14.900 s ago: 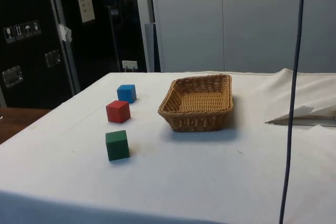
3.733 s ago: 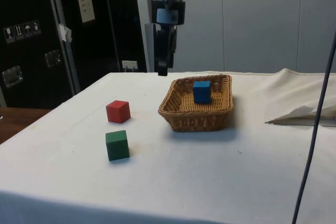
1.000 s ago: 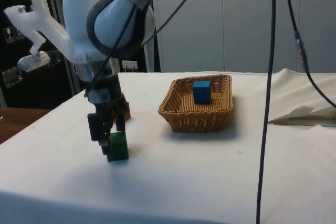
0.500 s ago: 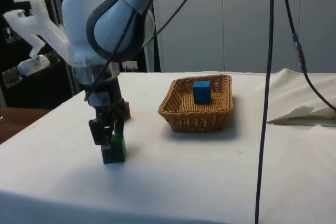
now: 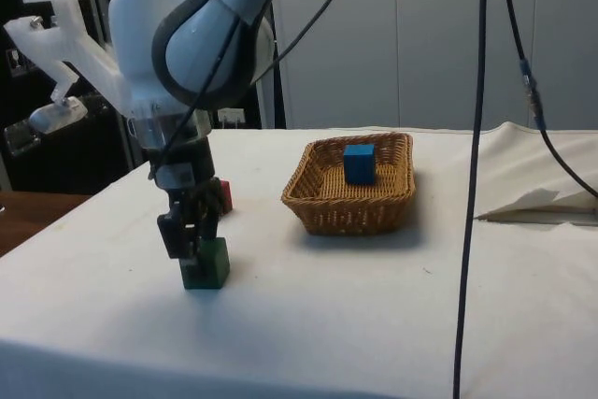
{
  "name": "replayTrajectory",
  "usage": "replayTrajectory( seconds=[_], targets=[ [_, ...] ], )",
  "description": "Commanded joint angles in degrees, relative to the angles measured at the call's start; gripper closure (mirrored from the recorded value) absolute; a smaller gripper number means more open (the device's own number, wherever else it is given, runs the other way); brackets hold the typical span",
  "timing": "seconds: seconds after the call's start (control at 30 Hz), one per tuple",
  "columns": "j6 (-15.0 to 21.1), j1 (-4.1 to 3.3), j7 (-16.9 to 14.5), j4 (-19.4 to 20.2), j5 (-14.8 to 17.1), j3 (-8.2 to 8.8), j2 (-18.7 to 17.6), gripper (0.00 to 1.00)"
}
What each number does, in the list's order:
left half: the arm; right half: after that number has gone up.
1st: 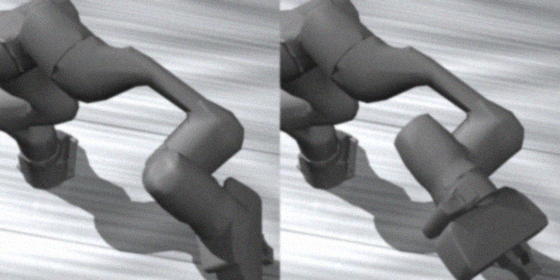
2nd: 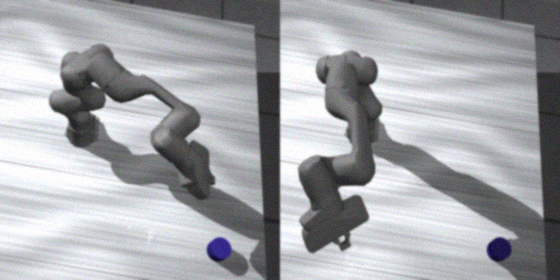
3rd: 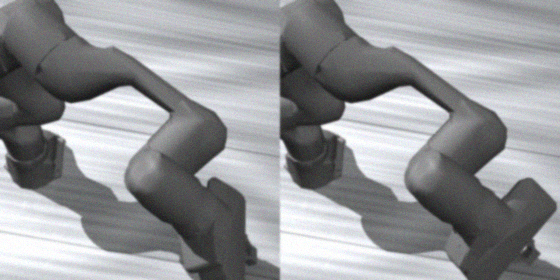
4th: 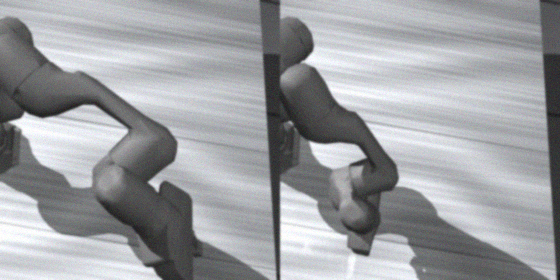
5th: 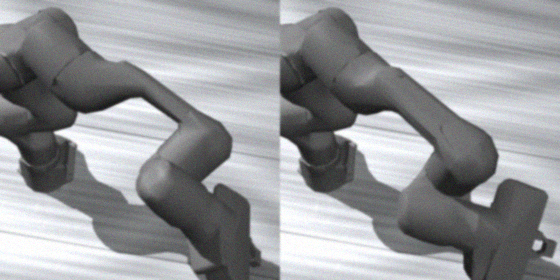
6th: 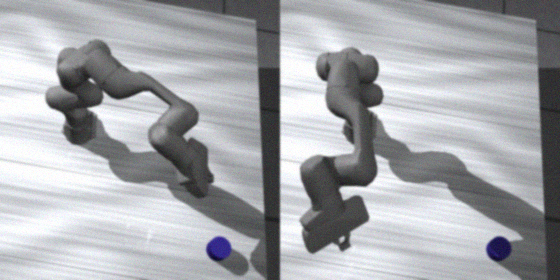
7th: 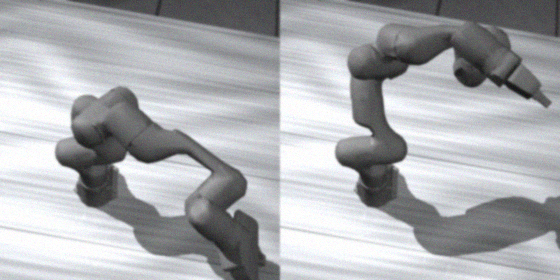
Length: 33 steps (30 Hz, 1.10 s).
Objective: Pick up exactly two blocks and place them into the basket.
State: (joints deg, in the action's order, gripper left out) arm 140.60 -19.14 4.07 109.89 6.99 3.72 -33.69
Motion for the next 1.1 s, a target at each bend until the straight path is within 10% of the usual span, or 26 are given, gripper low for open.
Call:
replayTrajectory(
  seconds=[0.0, 1.07],
  targets=[
    [-0.57, -0.06, 0.00, 1.03, -0.29, 0.23, 1.55, 0.87],
    [-0.63, 0.40, -5.96, 20.00, -0.97, 4.30, 23.72, 0.87]
  ],
)
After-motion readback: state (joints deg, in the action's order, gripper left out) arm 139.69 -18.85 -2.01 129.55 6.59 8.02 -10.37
